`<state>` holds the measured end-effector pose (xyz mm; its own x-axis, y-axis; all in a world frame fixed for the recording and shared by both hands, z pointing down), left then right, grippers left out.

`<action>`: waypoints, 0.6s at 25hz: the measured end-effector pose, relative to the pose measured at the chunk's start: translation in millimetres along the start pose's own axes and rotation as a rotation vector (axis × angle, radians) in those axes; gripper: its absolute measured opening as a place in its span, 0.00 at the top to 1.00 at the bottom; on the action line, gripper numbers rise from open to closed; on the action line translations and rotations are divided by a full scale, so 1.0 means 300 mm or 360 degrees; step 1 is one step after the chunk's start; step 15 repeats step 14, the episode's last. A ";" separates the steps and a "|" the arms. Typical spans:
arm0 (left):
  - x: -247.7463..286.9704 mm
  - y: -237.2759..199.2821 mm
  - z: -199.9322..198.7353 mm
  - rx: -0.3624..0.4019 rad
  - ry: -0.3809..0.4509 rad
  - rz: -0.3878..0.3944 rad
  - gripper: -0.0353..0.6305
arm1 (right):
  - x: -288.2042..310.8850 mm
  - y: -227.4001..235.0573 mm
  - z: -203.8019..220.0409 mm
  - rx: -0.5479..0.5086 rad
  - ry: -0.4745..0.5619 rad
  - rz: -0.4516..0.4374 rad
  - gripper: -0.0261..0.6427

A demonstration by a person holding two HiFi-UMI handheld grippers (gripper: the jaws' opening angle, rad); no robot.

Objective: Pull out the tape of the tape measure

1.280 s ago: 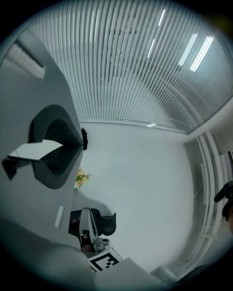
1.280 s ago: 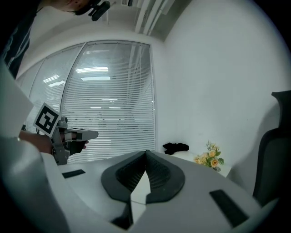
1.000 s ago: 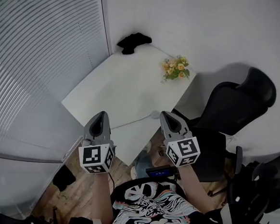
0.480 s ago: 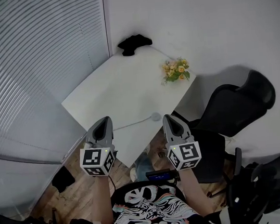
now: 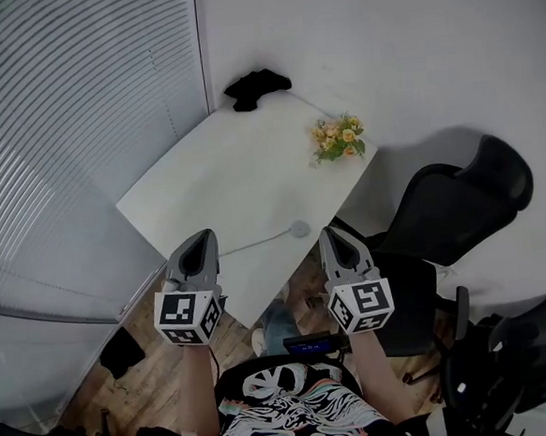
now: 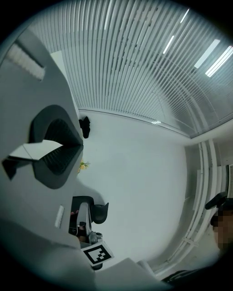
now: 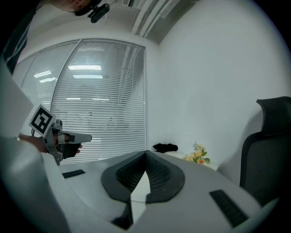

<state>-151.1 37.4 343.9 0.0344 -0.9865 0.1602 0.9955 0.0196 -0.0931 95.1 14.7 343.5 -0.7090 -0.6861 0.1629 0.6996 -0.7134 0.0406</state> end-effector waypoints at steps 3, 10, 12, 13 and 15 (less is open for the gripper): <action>0.004 0.002 0.001 -0.0008 -0.0001 0.0004 0.94 | -0.001 0.004 0.004 -0.0004 -0.0010 -0.0004 0.96; 0.023 0.005 0.003 0.0009 0.0016 -0.0001 0.94 | 0.009 0.024 0.004 -0.0005 -0.0019 -0.0008 0.96; 0.030 0.007 0.010 0.0014 0.0006 -0.0005 0.94 | 0.011 0.027 0.008 -0.0003 -0.0022 -0.0013 0.96; 0.033 0.008 0.012 0.0015 0.0001 -0.0006 0.94 | 0.012 0.029 0.011 -0.0001 -0.0023 -0.0016 0.96; 0.036 0.009 0.015 0.0015 -0.0004 -0.0008 0.94 | 0.013 0.030 0.013 0.0000 -0.0024 -0.0019 0.96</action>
Point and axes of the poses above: the fingertips, and each gripper's own axes: x forward along the fingers, y to its right, z out of its underside, the point moved 4 cm from there along -x, backward along the fingers, and after that the axes turned 15 degrees about -z, right-handed, at the moved point
